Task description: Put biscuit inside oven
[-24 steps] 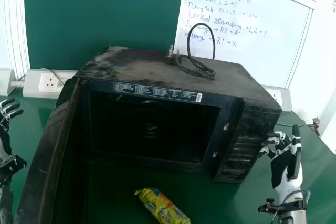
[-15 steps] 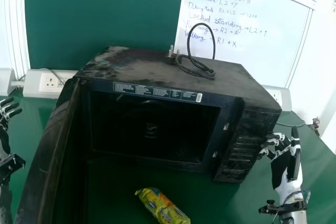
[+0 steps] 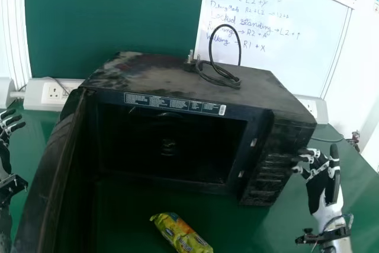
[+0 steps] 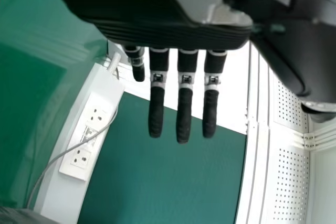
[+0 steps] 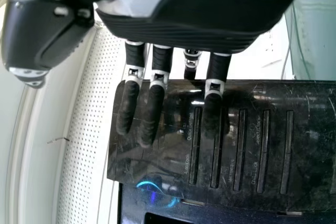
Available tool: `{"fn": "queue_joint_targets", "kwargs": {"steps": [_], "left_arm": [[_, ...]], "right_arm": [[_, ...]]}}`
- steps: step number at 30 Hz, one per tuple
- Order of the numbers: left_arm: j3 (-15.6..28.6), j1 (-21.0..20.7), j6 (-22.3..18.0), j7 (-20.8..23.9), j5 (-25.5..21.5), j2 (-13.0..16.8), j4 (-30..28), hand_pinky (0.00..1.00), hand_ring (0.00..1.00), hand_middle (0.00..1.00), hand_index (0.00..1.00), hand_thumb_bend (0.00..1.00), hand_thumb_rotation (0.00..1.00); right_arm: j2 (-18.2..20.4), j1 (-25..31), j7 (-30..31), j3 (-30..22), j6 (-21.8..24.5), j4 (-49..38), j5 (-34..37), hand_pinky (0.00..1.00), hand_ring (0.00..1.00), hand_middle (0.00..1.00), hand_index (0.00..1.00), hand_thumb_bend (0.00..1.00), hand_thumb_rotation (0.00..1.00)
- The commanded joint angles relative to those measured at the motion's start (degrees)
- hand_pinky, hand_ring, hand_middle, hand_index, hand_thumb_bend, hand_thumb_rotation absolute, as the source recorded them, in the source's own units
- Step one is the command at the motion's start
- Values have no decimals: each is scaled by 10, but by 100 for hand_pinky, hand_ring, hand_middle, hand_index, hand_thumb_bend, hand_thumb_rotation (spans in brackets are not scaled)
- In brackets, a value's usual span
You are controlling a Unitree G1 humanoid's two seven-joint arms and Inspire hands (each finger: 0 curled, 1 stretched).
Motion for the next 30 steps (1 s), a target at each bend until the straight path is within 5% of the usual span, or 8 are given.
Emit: {"fn": "queue_joint_targets", "kwargs": {"steps": [1, 8, 15, 30], "left_arm": [[5, -4, -6, -4, -2, 3, 6, 51, 52, 54, 57, 86, 89], [4, -3, -2, -1, -4, 1, -2, 50, 52, 54, 56, 86, 89], [5, -5, 1, 2, -6, -2, -4, 49, 52, 53, 56, 86, 89], [1, -7, 11, 9, -8, -8, -9, 49, 51, 53, 56, 87, 88]], "right_arm": [[-25, 11, 66, 36, 3, -36, 2, 42, 44, 49, 55, 98, 65], [-89, 32, 137, 67, 11, -73, 20, 64, 65, 68, 70, 90, 49], [-117, 52, 139, 86, 35, -144, -6, 64, 67, 71, 72, 97, 46], [-194, 93, 141, 69, 126, -316, -85, 72, 76, 77, 77, 87, 42]]}}
